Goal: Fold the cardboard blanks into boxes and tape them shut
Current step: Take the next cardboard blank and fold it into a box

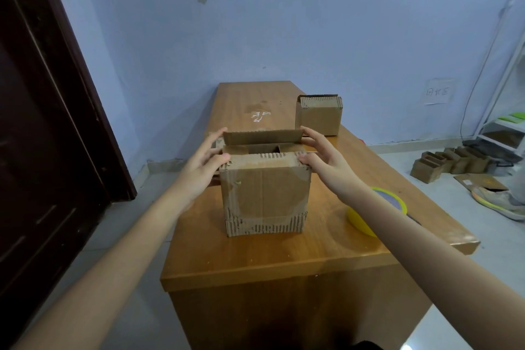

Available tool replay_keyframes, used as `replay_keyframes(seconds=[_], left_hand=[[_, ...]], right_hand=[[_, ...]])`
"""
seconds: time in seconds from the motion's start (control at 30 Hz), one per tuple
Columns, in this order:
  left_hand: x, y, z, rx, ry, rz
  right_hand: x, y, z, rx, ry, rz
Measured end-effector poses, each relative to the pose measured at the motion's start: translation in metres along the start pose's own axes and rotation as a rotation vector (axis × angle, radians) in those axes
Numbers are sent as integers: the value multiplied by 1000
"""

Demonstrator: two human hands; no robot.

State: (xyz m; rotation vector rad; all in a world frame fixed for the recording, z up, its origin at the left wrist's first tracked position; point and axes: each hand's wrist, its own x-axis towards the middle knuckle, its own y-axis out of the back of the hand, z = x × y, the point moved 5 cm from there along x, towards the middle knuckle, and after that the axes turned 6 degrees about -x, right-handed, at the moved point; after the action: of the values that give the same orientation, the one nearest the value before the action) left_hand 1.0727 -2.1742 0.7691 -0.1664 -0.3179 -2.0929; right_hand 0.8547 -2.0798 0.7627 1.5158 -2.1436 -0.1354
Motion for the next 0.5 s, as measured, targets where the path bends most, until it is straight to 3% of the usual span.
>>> replay_keyframes(seconds=[0.17,0.5], left_hand=[[-3,4,-1,23,-43,85],[13,10,14,-4,250,83]], right_hand=[[-2,-2,5,-2,-18,44],[14,14,-25,-384,-114,-96]])
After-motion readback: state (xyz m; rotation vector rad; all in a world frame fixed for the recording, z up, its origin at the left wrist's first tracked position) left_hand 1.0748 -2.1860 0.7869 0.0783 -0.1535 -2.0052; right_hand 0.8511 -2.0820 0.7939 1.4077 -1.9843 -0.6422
